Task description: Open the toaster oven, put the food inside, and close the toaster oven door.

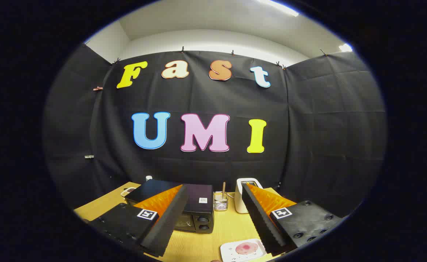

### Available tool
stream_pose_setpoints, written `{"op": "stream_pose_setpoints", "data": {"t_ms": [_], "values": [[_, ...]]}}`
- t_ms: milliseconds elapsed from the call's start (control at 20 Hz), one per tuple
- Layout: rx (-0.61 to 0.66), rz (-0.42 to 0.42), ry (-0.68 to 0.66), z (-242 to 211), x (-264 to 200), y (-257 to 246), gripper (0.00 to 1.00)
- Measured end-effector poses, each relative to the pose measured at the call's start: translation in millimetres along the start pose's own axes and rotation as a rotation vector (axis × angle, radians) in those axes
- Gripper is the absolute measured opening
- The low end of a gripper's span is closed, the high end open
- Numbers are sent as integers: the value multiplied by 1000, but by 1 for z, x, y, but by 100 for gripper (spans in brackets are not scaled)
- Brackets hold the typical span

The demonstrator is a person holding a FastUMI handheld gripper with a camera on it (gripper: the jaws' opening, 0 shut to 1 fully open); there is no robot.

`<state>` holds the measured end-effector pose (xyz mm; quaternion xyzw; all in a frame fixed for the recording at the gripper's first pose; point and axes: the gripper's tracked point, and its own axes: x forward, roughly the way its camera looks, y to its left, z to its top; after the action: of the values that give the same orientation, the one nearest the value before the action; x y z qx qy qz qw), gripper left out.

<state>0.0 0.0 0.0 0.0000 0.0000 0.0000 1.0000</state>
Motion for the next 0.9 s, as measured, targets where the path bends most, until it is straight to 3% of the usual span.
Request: {"op": "stream_pose_setpoints", "data": {"t_ms": [900], "values": [[-21, 52, 46, -25, 4, 26, 98]]}}
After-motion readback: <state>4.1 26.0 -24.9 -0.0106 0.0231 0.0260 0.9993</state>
